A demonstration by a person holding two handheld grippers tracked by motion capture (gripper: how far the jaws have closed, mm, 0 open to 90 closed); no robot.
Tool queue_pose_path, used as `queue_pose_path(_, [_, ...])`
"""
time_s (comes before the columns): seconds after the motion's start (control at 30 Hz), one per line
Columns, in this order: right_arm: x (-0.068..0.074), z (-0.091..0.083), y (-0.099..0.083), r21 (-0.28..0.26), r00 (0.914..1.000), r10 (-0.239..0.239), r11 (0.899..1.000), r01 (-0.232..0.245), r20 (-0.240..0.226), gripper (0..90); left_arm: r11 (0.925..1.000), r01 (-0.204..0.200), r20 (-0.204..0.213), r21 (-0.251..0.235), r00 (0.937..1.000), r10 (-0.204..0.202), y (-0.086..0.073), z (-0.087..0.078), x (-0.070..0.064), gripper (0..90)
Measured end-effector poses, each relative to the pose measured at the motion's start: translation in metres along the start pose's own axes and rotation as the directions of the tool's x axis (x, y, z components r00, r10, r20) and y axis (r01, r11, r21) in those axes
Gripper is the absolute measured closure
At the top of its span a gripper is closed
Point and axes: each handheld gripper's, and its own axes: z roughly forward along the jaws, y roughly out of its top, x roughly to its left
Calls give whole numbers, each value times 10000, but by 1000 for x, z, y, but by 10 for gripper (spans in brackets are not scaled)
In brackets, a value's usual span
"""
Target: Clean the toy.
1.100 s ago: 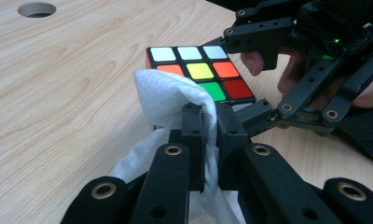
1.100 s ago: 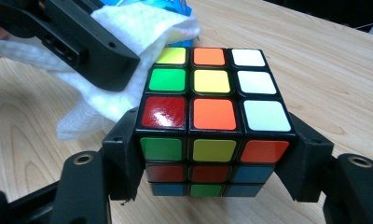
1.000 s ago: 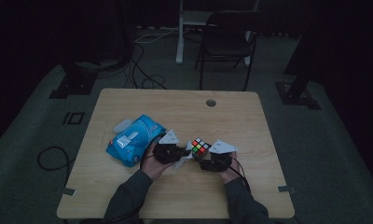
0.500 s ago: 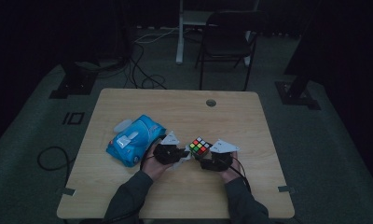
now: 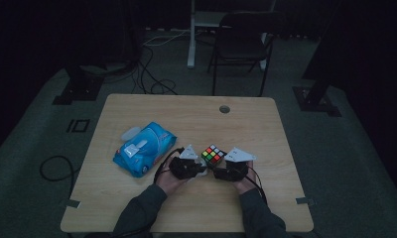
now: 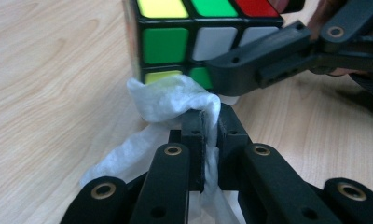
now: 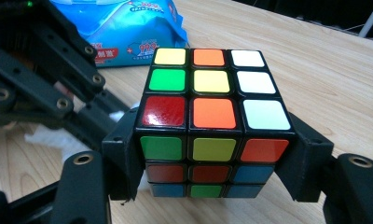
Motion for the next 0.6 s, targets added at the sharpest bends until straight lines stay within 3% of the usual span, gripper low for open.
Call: queue_pose_path(0.6, [-1, -1, 0, -121, 9999, 116, 9999, -115, 69, 342, 9981, -580, 647, 206, 9963, 565, 5, 18, -21, 856])
